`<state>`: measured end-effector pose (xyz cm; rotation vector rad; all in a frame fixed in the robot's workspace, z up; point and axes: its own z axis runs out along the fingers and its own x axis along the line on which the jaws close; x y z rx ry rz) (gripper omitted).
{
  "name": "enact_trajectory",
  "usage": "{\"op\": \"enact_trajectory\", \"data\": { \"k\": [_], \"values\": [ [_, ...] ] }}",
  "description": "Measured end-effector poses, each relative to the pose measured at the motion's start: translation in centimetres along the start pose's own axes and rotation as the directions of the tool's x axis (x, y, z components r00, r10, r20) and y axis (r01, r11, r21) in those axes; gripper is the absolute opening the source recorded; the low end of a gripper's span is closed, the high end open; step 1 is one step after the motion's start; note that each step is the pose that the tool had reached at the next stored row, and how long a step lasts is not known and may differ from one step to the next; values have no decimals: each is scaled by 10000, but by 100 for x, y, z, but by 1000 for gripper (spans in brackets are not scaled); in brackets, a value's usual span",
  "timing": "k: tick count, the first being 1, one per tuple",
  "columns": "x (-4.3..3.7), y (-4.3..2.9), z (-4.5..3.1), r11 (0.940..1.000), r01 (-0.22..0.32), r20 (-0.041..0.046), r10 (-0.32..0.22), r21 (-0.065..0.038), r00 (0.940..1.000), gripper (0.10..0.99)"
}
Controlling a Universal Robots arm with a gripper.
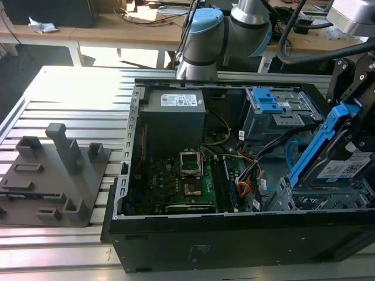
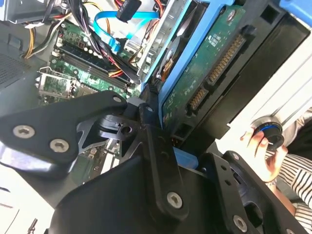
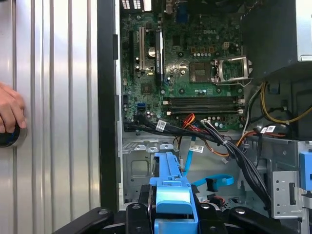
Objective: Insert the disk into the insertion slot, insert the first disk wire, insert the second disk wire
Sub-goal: 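Insert the disk into the insertion slot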
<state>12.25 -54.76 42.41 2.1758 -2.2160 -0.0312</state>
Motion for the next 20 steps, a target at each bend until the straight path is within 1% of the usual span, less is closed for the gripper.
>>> {"op": "enact_trajectory", "data": {
  "k": [2,8,12,14,15,19,20],
  "values": [
    [-26,-1,35,10000,-1,0,1,-2,10000,369],
    [-28,-4,118,10000,-2,-25,2,-8,10000,369],
    [-29,-8,223,10000,-1,-30,1,-26,10000,369],
    [-29,-9,254,10000,-1,-30,1,-29,10000,369],
    [-30,-11,288,10000,-1,-29,1,-34,10000,369],
    [-30,-13,348,10000,-1,-30,1,-42,10000,369],
    [-31,-14,380,10000,-1,-31,1,-46,10000,369]
  ]
}}
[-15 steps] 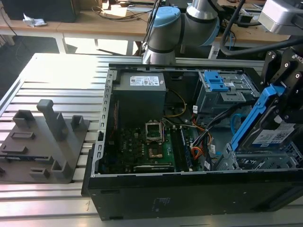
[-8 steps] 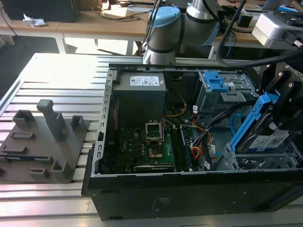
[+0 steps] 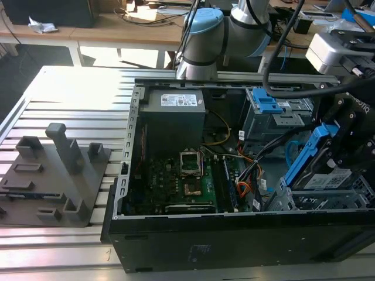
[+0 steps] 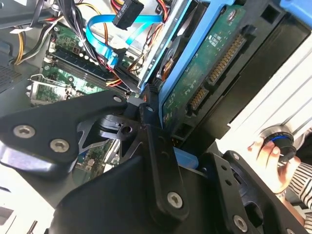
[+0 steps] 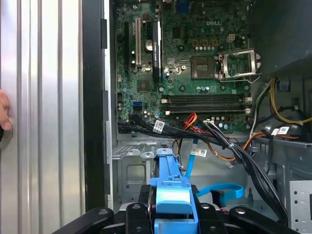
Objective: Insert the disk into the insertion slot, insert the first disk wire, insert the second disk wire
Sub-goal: 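Insert the disk into the insertion slot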
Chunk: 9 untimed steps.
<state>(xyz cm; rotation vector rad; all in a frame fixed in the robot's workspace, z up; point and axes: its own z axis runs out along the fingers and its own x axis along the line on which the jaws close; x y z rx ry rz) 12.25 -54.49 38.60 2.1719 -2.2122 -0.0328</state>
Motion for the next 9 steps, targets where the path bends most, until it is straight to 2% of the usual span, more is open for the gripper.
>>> {"op": "enact_trajectory", "data": {
  "k": [5,9],
  "values": [
    [-2,-5,124,10000,0,0,0,-10,10000,369],
    [-2,-6,147,10000,0,0,0,-11,10000,369]
  ]
}}
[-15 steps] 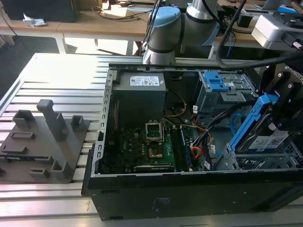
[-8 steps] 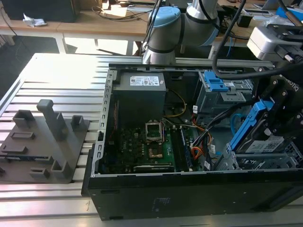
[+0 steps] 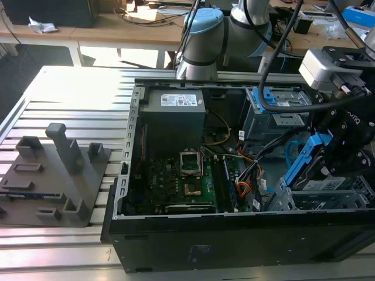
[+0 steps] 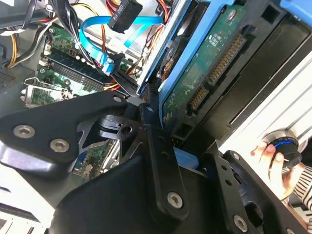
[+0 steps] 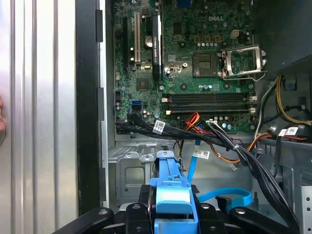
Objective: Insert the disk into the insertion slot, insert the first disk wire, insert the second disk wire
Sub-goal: 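Insert the disk into the insertion slot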
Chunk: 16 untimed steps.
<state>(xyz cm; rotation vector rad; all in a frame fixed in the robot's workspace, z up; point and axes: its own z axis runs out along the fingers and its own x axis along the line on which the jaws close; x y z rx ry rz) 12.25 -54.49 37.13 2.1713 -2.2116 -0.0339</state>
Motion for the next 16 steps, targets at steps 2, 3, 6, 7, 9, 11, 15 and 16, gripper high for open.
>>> {"op": "enact_trajectory", "data": {
  "k": [2,3,6,7,9,11,15,16],
  "values": [
    [0,1,0,10000,-1,0,1,-2,10000,380],
    [0,0,1,10000,0,1,0,0,10000,380],
    [-1,0,2,10000,0,1,0,0,10000,443],
    [-1,0,2,10000,0,1,0,1,10000,443],
    [-1,0,2,10000,0,0,0,0,10000,365],
    [-1,0,3,10000,0,1,0,0,10000,302],
    [-1,0,3,10000,0,1,0,0,10000,122],
    [-1,0,4,10000,0,1,0,1,10000,106]
  ]
}}
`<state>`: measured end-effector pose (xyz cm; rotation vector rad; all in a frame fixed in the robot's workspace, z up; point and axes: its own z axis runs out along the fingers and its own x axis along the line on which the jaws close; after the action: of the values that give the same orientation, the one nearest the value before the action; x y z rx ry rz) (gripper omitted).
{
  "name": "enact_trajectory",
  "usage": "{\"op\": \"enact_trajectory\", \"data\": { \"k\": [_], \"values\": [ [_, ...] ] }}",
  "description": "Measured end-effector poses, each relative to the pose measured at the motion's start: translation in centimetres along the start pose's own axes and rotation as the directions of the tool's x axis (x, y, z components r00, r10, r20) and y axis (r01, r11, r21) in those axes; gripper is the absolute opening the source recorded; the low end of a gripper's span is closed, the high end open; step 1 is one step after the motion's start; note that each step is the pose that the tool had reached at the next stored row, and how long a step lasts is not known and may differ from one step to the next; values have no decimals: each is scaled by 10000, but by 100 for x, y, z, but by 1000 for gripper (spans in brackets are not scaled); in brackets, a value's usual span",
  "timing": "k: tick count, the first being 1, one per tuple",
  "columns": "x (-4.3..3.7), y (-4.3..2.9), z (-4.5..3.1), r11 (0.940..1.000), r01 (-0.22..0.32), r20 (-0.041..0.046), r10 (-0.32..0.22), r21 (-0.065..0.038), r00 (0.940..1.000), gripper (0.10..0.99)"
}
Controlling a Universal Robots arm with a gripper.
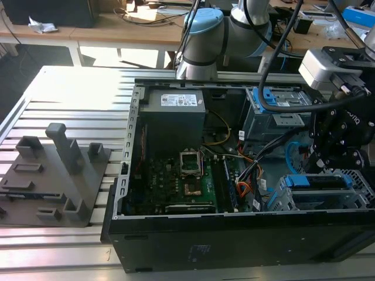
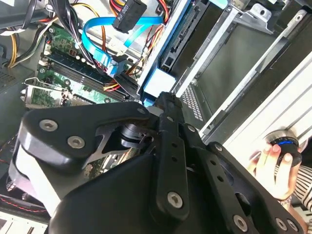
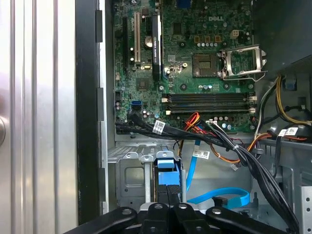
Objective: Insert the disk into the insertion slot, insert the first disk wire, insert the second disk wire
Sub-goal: 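Insert the disk into the insertion slot, then insert the first disk wire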
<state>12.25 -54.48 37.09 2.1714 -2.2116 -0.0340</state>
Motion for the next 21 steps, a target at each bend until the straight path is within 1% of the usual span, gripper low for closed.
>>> {"op": "enact_trajectory", "data": {
  "k": [13,14,15,16,17,19,21],
  "values": [
    [-1,0,3,10000,0,1,0,0,10000,106],
    [-1,-22,4,10000,0,4,0,-2,10000,106],
    [-21,-157,-4,10000,1,-2,-1,-23,10000,106],
    [-33,-219,-7,10000,0,-2,0,-30,10000,106],
    [-54,-318,-12,10000,1,-6,-1,-38,10000,106],
    [-90,-440,-17,10000,1,-7,-1,-43,10000,106],
    [-132,-529,-23,10000,1,-8,-1,-44,10000,106]
  ]
}}
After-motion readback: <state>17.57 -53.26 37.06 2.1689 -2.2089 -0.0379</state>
